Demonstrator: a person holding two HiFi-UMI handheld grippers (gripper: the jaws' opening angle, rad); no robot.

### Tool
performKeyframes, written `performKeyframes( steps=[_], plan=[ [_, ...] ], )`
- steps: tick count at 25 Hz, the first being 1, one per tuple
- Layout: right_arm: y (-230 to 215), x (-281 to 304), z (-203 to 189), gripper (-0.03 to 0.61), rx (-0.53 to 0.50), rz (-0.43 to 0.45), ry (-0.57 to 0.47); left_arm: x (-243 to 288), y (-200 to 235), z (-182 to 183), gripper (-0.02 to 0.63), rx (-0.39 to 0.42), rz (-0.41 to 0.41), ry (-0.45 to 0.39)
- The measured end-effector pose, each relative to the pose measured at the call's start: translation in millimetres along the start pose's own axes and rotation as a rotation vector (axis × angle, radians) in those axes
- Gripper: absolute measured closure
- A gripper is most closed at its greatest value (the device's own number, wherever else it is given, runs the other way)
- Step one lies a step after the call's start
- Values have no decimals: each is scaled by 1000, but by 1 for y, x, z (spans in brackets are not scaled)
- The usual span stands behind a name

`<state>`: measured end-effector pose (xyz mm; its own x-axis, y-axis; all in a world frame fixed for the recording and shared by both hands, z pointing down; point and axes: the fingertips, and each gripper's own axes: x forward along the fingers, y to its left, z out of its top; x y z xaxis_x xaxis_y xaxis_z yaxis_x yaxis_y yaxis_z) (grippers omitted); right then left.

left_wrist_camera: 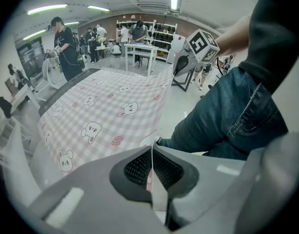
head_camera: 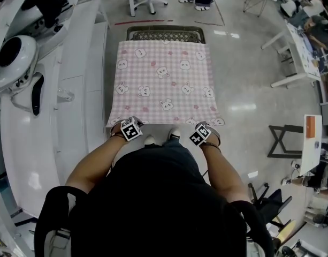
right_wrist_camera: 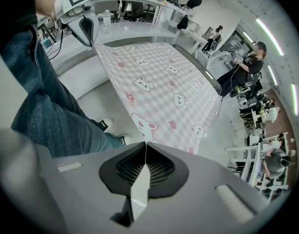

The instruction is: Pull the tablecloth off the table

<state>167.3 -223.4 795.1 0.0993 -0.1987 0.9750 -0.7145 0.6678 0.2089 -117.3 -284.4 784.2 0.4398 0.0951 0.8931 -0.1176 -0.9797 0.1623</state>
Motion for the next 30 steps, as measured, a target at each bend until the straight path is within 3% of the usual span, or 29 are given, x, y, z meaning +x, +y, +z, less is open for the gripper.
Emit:
performKeyframes(
  steps=[12,17,30],
  plan=[
    [14,-20,-32,545,-32,14,-73,-6,-43,8,612,-45,71,18],
    [18,-32,-54,545,-49,27,-103,-15,-67,23,612,-28,107,25],
    [45,-58,-107,545,-154,68,-219,-14,-138,26,612,-154,223,9]
  ],
)
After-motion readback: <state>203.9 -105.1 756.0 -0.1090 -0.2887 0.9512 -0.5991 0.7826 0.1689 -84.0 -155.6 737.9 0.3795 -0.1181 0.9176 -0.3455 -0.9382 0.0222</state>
